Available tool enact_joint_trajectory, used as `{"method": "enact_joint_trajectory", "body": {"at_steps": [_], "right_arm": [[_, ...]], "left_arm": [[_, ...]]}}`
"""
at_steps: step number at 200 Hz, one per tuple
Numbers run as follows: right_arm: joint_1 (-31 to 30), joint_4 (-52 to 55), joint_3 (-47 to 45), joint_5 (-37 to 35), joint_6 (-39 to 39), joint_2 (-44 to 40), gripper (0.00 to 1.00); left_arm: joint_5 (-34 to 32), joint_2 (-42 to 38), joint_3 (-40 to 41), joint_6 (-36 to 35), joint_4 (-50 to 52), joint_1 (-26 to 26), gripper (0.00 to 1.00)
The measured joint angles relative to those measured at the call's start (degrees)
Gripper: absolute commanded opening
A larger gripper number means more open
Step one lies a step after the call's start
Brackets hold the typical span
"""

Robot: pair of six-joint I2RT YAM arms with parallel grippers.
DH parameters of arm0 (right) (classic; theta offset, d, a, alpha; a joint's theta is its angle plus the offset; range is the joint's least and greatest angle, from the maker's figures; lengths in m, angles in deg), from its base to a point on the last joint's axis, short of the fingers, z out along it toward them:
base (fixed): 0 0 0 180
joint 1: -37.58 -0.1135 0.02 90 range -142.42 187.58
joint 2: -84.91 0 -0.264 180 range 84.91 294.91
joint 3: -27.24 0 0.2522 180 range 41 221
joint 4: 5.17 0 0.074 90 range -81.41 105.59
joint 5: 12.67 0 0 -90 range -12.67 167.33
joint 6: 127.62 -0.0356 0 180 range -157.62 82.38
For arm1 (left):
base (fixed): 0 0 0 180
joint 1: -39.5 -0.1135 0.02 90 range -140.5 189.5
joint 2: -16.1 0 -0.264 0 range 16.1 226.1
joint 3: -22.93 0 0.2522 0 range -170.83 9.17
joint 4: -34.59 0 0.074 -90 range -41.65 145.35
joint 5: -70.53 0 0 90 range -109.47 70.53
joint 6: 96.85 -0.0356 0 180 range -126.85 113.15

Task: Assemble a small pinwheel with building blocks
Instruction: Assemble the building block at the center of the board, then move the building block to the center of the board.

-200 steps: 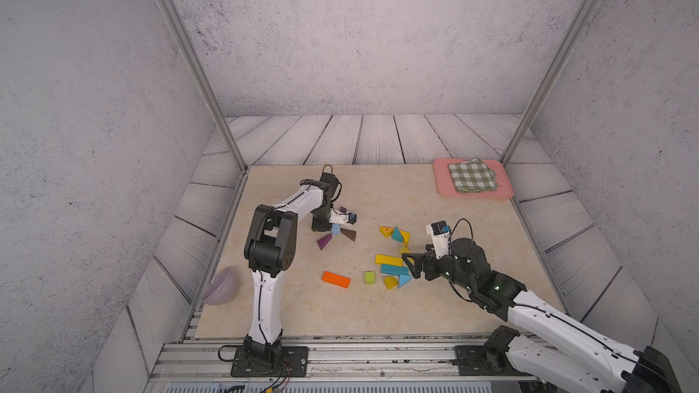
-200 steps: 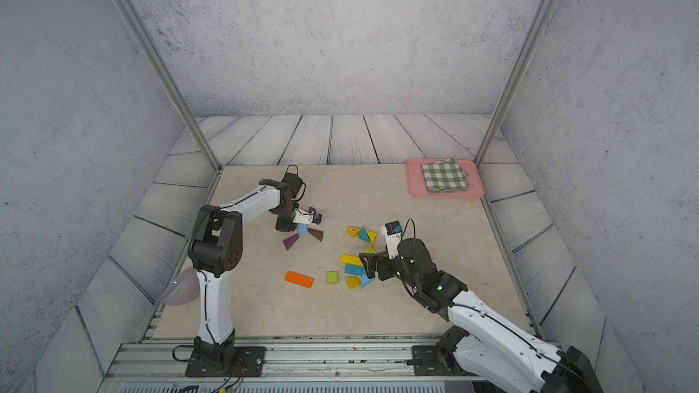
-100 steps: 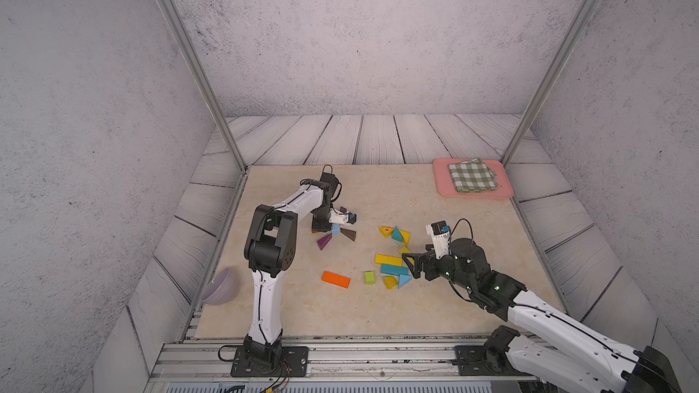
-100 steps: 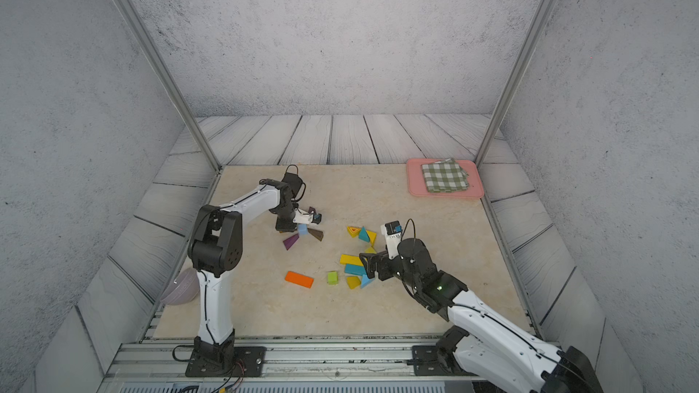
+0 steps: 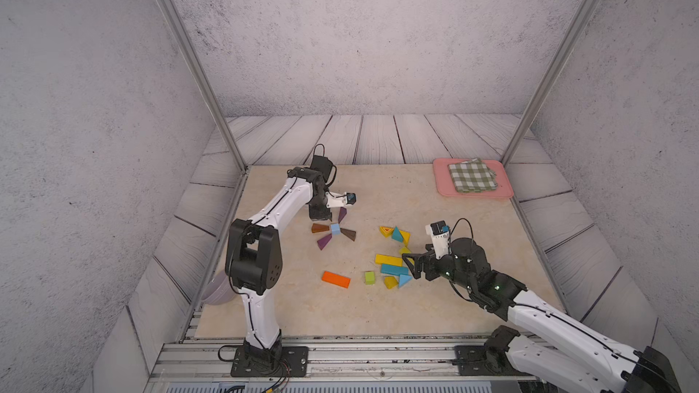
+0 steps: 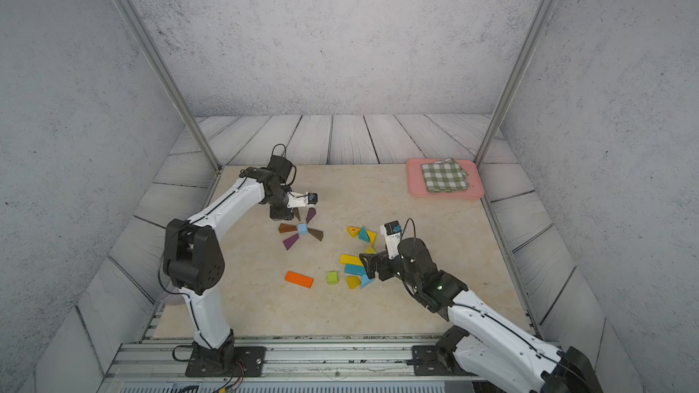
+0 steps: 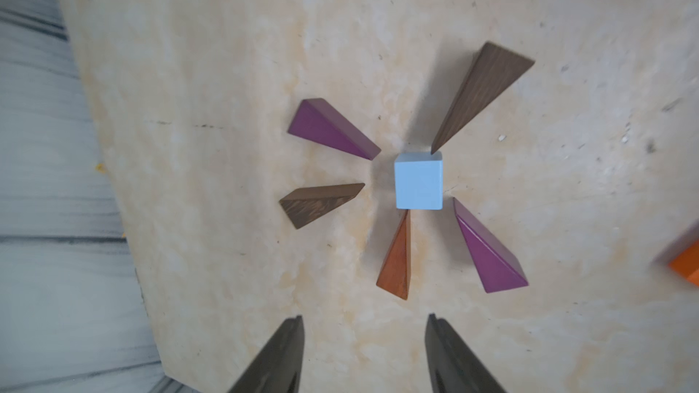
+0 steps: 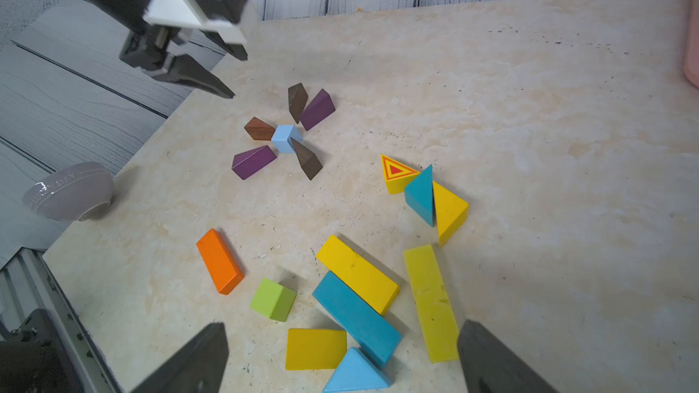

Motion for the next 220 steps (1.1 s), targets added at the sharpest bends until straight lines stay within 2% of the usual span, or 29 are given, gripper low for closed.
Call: {"method": "enact_joint_trajectory", "body": {"at_steps": [2,5,31,42,55,75,105,137,162,180,220], "right_arm": [[0.0,0.0,0.0,0.2,0.3,0.2,0.99],[0.0,0.1,0.2,0.4,0.5,0.3,0.99],[-1.8,0.7,3.0,2.5,3.1,5.1,0.99],[-6.1,1.4,5.3,0.9,5.2,8.9,1.0],[-12.2,1.9,8.6,-0.6,7.9,14.3,0.96],[-18.4,1.6,12.7,-0.7,10.6,22.6,0.94],[-24.1,1.8,19.2,-2.5,14.1,36.5,0.93],[-26.6,2.5,28.5,-3.5,15.6,50.1,0.88],[-26.5,3.8,34.9,-5.5,15.5,57.1,0.83],[-26.4,4.7,38.7,-7.4,15.0,60.7,0.78],[-25.1,7.2,43.8,-9.4,13.1,64.2,0.76]], "left_arm": [[0.0,-0.8,0.4,0.7,-0.5,0.0,0.95],[0.0,-1.9,0.9,2.3,-0.9,-0.1,0.96],[-3.8,-16.1,11.1,18.9,-10.6,-0.4,0.96],[-6.0,-21.7,15.0,27.6,-13.8,-0.5,0.96],[-8.1,-28.2,19.6,40.0,-16.7,-0.9,0.96],[-8.8,-36.4,24.5,56.4,-16.8,-2.7,0.96],[-7.9,-46.0,28.0,72.1,-13.9,-7.9,0.96],[-7.7,-53.9,33.7,77.8,-13.4,-12.9,0.96],[-7.8,-53.3,35.9,78.3,-11.3,-15.4,0.96],[-6.6,-51.3,36.0,78.3,-10.5,-17.4,0.96],[-3.6,-52.2,36.6,78.1,-10.3,-19.5,0.96]]}}
